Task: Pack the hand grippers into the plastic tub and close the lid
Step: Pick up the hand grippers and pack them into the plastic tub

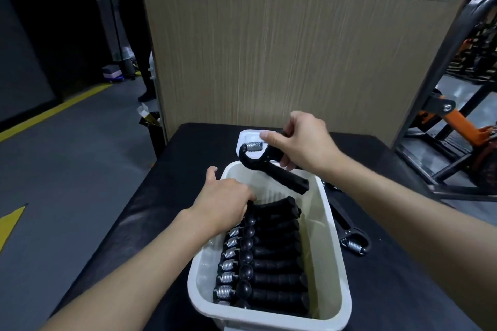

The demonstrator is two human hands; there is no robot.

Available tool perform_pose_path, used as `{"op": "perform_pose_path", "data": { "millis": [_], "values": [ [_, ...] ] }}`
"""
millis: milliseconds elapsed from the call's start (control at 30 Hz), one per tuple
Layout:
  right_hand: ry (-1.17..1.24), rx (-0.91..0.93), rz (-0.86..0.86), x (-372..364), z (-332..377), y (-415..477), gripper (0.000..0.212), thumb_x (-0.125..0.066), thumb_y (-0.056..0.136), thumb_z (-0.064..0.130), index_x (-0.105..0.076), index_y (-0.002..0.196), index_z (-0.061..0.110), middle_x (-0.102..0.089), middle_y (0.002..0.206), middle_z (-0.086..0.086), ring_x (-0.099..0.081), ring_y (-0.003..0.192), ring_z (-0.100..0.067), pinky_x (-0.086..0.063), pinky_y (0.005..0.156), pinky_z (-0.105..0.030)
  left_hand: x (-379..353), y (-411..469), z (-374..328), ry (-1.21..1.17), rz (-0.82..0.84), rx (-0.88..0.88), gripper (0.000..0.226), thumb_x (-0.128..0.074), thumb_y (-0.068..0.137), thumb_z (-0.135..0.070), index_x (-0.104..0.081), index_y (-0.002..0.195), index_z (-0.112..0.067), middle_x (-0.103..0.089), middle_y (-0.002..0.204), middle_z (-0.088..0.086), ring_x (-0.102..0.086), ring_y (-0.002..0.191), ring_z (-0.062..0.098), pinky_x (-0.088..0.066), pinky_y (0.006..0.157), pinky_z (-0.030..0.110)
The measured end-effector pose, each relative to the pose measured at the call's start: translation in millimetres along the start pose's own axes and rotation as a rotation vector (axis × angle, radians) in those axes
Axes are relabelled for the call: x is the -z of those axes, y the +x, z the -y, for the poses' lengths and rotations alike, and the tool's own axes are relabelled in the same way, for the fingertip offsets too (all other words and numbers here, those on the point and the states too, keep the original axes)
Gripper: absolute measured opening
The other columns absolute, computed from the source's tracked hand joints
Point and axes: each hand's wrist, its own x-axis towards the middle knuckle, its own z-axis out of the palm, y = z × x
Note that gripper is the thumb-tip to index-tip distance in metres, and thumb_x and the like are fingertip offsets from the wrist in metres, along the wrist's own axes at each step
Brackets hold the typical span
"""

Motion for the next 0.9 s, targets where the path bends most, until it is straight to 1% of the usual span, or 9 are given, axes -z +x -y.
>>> {"op": "perform_pose_path", "data": {
  "millis": [67,200,400,567,633,700,767,833,900],
  "values": [
    [-0.141,0.049,0.023,-18,-5,2,0.046,-0.074,0.081,0.044,-0.045,0.077,0.009,-0.065,0.064,-0.012,-0.066,0.054,-0.031,-0.055,0.049,-0.041,0,0,0,0.001,-0.004,0.008,0.039,-0.044,0.091,-0.012,-0.067,0.113,-0.036,-0.073,0.089,-0.007,-0.064,0.092,0.014,-0.007,0.112,0.058],
    [-0.389,0.098,0.116,-43,-19,3,0.044,-0.07,0.084,0.047,-0.041,0.078,0.014,-0.052,0.07,0.0,-0.051,0.069,-0.025,-0.034,0.052,-0.033,3,-3,-1,0.008,-0.01,0.015,0.043,-0.048,0.088,-0.01,-0.066,0.116,-0.037,-0.071,0.09,-0.006,-0.063,0.096,0.014,-0.007,0.112,0.057],
    [-0.476,0.085,0.199,-68,-41,-6,0.04,-0.067,0.086,0.044,-0.041,0.084,0.015,-0.053,0.081,-0.003,-0.05,0.075,-0.026,-0.037,0.061,-0.036,6,-3,-3,0.018,0.021,0.004,0.047,-0.048,0.086,-0.007,-0.065,0.116,-0.039,-0.066,0.086,-0.007,-0.063,0.087,0.017,-0.01,0.112,0.06],
    [-0.365,0.079,0.366,-72,-50,-5,0.019,-0.061,0.088,0.022,-0.065,0.077,0.007,-0.066,0.075,-0.009,-0.059,0.074,-0.029,-0.047,0.062,-0.035,9,-4,-3,-0.018,0.048,0.0,0.06,-0.044,0.083,-0.002,-0.06,0.124,-0.043,-0.063,0.079,-0.008,-0.058,0.084,0.016,-0.009,0.114,0.057],
    [-0.461,0.141,0.41,-68,-56,-9,0.021,-0.052,0.088,0.012,-0.059,0.068,0.014,-0.056,0.071,-0.003,-0.054,0.076,-0.029,-0.038,0.058,-0.031,9,-3,-3,-0.023,0.056,-0.001,0.061,-0.045,0.083,-0.002,-0.059,0.126,-0.043,-0.061,0.078,-0.008,-0.057,0.084,0.016,-0.01,0.113,0.057],
    [-0.703,0.227,0.371,-60,-63,-13,0.017,-0.047,0.09,0.012,-0.052,0.074,0.018,-0.051,0.082,-0.002,-0.052,0.088,-0.028,-0.033,0.068,-0.032,8,-3,-3,-0.036,0.044,-0.004,0.06,-0.046,0.084,-0.004,-0.059,0.128,-0.043,-0.065,0.084,-0.009,-0.058,0.089,0.016,-0.01,0.113,0.056],
    [-0.874,0.235,0.33,-52,-71,-15,0.013,-0.045,0.092,0.014,-0.052,0.082,0.02,-0.055,0.092,-0.003,-0.053,0.092,-0.027,-0.036,0.075,-0.035,7,-3,-2,-0.052,0.037,-0.01,0.058,-0.047,0.086,-0.005,-0.058,0.129,-0.041,-0.067,0.096,-0.01,-0.059,0.1,0.015,-0.011,0.112,0.057],
    [-0.878,0.154,0.38,-45,-78,-12,0.017,-0.045,0.092,0.012,-0.051,0.077,0.015,-0.059,0.086,-0.008,-0.055,0.083,-0.03,-0.045,0.072,-0.036,6,-2,-3,-0.059,0.033,-0.017,0.057,-0.047,0.087,-0.006,-0.057,0.132,-0.04,-0.067,0.104,-0.011,-0.057,0.108,0.015,-0.01,0.112,0.058],
    [-0.878,0.118,0.426,-43,-79,-11,0.022,-0.045,0.092,0.009,-0.045,0.071,0.014,-0.061,0.084,-0.012,-0.053,0.077,-0.03,-0.044,0.067,-0.034,7,-1,-4,-0.049,0.035,-0.02,0.056,-0.047,0.087,-0.006,-0.057,0.131,-0.04,-0.065,0.102,-0.012,-0.056,0.11,0.015,-0.011,0.111,0.059]
  ]
}}
